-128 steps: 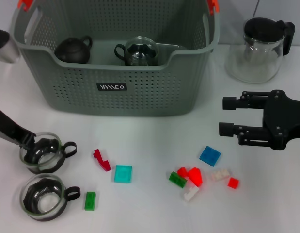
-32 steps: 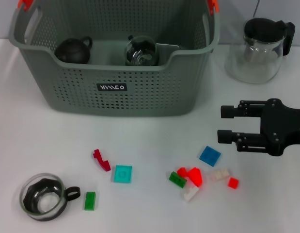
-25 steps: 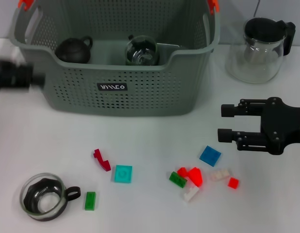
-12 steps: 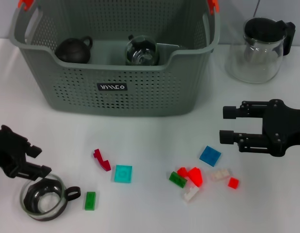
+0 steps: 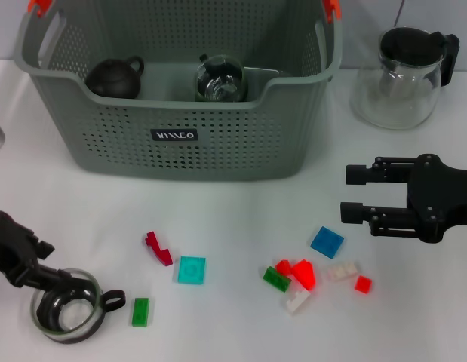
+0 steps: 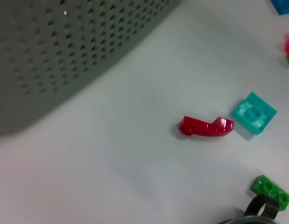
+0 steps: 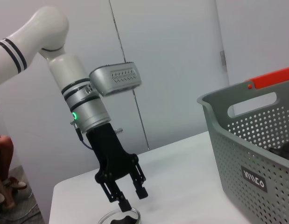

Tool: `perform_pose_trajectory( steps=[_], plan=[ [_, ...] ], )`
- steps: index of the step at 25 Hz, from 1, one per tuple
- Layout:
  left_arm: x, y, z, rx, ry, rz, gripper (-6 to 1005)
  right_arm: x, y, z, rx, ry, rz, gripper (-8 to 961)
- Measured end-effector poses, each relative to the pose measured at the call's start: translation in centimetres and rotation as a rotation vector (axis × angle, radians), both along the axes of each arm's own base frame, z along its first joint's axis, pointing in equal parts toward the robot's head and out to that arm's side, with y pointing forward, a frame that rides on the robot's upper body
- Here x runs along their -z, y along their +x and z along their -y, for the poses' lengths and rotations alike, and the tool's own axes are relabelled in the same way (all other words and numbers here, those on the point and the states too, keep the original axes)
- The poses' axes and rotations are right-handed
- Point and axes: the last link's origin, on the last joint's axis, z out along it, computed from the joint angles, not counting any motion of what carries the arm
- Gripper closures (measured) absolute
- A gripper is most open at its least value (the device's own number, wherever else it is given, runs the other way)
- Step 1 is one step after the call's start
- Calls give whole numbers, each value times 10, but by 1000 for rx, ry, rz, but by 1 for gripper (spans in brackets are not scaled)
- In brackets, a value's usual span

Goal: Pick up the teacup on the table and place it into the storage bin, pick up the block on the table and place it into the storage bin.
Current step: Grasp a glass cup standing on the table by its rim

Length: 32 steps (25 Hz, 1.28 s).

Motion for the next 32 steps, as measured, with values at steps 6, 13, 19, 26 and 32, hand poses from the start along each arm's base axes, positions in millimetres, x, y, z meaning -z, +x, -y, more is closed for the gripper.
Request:
perform_pose_trajectory(
  steps=[6,13,19,26,32],
  plan=[
    [10,-14,-1,-41,-9,-16,452,0,0,0,-1,0,0,278],
    [23,-22,-4,-62,-21,-16,453,0,1,1,3,-1,-1,279],
    [27,-26,-7,-95,-8,-27,454,0,1,1,4,-1,-1,279],
    [25,-23,-9,-104,-10,-13,546,0,2,1,6,-1,-1,279],
    [23,-21,-10,-105,-4,-16,772,0,2,2,5,-3,-1,279]
  ],
)
